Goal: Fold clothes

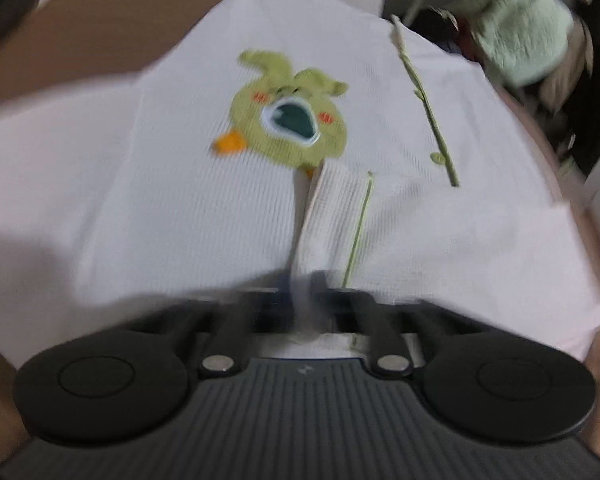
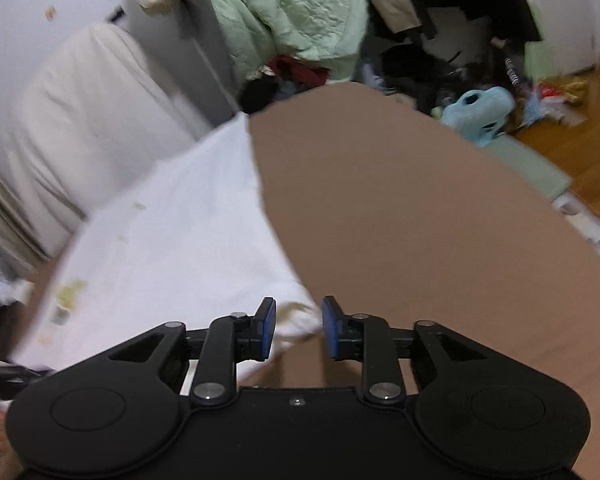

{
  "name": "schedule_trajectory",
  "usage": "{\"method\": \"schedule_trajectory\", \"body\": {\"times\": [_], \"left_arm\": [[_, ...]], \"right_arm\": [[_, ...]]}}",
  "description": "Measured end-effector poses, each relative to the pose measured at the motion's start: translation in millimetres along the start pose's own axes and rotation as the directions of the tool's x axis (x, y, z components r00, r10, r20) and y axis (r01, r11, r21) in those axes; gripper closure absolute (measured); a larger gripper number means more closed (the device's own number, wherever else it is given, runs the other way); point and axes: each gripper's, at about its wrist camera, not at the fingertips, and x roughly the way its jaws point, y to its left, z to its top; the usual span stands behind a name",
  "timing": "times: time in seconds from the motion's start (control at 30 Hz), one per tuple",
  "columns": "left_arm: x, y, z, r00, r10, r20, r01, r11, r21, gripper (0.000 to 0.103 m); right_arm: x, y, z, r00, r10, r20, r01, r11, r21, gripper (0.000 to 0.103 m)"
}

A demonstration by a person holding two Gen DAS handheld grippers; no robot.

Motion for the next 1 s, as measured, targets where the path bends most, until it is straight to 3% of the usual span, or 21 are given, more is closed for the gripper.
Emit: {"method": "schedule_trajectory", "body": {"times": [0.13, 0.17, 0.2, 0.27, 0.3, 0.37, 0.4, 0.5, 0.57, 0.6, 0.67, 0.7, 0.8, 0.93, 1.0], "left_arm": [[-41, -30, 6, 0.984, 0.003, 0.177, -0.028, 0.989, 0.142, 0.099], [-41, -32, 8, 0.983, 0.041, 0.181, -0.070, 0.985, 0.157, 0.099], [-39, -34, 10, 0.981, 0.077, 0.180, -0.108, 0.980, 0.169, 0.098], [-13, -23, 17, 0.996, 0.093, -0.014, -0.090, 0.987, 0.134, 0.096], [-2, -16, 21, 0.989, 0.097, -0.116, -0.083, 0.989, 0.122, 0.095], [-20, -1, 31, 0.990, 0.112, -0.081, -0.102, 0.988, 0.113, 0.085], [-30, 6, 37, 0.991, 0.120, -0.061, -0.114, 0.988, 0.106, 0.076], [-76, 43, 64, 0.977, 0.211, 0.042, -0.212, 0.977, 0.027, 0.057], [-98, 73, 79, 0.946, 0.318, 0.069, -0.316, 0.948, -0.037, 0.057], [-110, 89, 83, 0.915, 0.393, 0.089, -0.387, 0.919, -0.073, 0.057], [-133, 121, 90, 0.838, 0.533, 0.121, -0.515, 0.844, -0.150, 0.057], [-141, 131, 87, 0.818, 0.555, 0.149, -0.532, 0.829, -0.172, 0.057], [-164, 160, 78, 0.750, 0.620, 0.230, -0.573, 0.783, -0.243, 0.060], [-194, 199, 66, 0.641, 0.697, 0.321, -0.609, 0.716, -0.340, 0.057], [-197, 210, 66, 0.646, 0.684, 0.339, -0.590, 0.729, -0.347, 0.047]], "right_arm": [[-5, 32, 8, 0.994, 0.111, 0.009, -0.109, 0.986, -0.129, 0.068], [-2, 40, 9, 0.990, 0.141, 0.003, -0.140, 0.981, -0.138, 0.067], [1, 48, 10, 0.985, 0.170, -0.006, -0.169, 0.975, -0.145, 0.066], [17, 67, 14, 0.980, 0.193, -0.047, -0.198, 0.968, -0.155, 0.065], [29, 80, 18, 0.978, 0.190, -0.086, -0.202, 0.965, -0.169, 0.065], [47, 113, 30, 0.967, 0.194, -0.162, -0.228, 0.948, -0.224, 0.065], [53, 134, 38, 0.959, 0.203, -0.198, -0.253, 0.929, -0.270, 0.065], [57, 205, 54, 0.943, 0.200, -0.267, -0.307, 0.834, -0.459, 0.061], [57, 255, 66, 0.940, 0.179, -0.291, -0.323, 0.744, -0.585, 0.051], [58, 275, 75, 0.940, 0.171, -0.296, -0.326, 0.704, -0.630, 0.050], [64, 318, 83, 0.936, 0.156, -0.315, -0.339, 0.636, -0.693, 0.050], [67, 339, 87, 0.934, 0.149, -0.325, -0.346, 0.602, -0.719, 0.050], [83, 391, 83, 0.917, 0.150, -0.369, -0.387, 0.558, -0.734, 0.050], [106, 434, 47, 0.885, 0.173, -0.432, -0.453, 0.530, -0.716, 0.050], [116, 446, 25, 0.869, 0.203, -0.451, -0.488, 0.500, -0.715, 0.050]]}}
